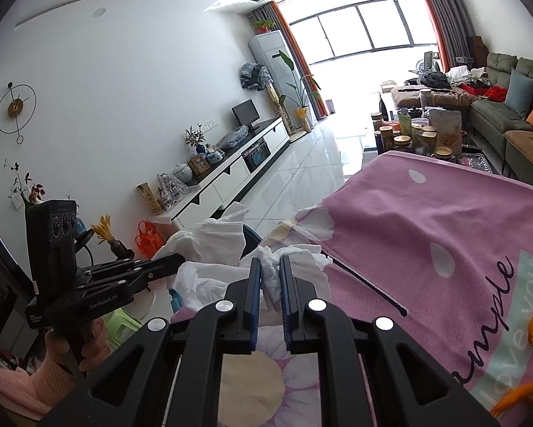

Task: Collect trash
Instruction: 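Carry both white tissues over the teal bin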

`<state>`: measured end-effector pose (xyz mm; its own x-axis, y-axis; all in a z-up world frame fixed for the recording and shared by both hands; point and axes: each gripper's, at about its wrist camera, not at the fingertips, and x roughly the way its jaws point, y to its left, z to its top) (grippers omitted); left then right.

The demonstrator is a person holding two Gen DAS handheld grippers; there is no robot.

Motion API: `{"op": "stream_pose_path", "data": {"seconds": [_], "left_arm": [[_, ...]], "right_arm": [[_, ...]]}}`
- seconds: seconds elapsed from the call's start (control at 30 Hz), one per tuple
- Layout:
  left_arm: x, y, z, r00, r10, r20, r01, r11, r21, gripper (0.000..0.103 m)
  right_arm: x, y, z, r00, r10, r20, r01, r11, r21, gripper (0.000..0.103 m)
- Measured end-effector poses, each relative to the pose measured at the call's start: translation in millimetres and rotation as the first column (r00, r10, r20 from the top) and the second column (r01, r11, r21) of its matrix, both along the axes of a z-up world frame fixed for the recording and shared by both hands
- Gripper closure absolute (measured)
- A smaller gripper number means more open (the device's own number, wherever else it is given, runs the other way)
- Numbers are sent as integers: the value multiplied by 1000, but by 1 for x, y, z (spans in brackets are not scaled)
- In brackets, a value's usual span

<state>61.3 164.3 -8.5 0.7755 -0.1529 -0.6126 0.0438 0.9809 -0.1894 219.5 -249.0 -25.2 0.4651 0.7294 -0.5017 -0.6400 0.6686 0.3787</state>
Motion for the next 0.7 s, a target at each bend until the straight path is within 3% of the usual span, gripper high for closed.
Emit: {"op": "stream_pose_path", "data": {"seconds": [0.7], "left_arm": [[-17, 60, -9, 988, 155, -19, -155, 988, 5, 97]], "right_arm": [[6, 71, 6, 990, 139, 13, -139, 990, -16, 94]]}}
